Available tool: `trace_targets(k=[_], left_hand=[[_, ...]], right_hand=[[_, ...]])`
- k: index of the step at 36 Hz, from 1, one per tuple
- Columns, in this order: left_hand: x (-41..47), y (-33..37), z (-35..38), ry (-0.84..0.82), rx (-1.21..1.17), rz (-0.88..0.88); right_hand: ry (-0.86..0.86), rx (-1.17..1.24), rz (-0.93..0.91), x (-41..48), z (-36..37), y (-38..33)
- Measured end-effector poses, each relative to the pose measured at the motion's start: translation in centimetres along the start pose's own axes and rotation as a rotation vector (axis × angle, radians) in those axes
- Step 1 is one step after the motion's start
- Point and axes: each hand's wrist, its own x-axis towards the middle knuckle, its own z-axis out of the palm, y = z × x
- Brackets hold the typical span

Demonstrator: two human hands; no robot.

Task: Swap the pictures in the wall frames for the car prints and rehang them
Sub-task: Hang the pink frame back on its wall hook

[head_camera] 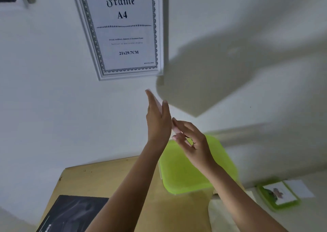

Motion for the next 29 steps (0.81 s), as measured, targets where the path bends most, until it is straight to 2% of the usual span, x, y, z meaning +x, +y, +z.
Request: trace_targets(k=[4,7,14,17,23,29], left_hand=[[0.3,0.8,1.5,0.094,-0.028,0.014],[0.8,0.9,2.4,0.097,-0.093,0.020],[1.3,1.9,3.5,0.018,-0.181,0.064],[1.7,2.3,3.4,-0.035,-0.301,0.038],[2.9,3.5,4.0,-0.066,-0.451,0.031],[5.2,6.6,5.9,-0.068,-0.514,0.080]], right_hand=[[-0.107,0.019,-0.016,0.4,-1.9,1.2],[-0.140,0.048,-0.014,0.9,-3.9,2.2],[0.249,-0.075,0.089,5.5,-10.0,5.6],[0.233,-0.106,0.130,6.4,-11.7,6.6],[0.111,0.136,0.234,6.8,-14.1,6.0],[0.212,0.229,0.301,10.3,-17.3,4.1]])
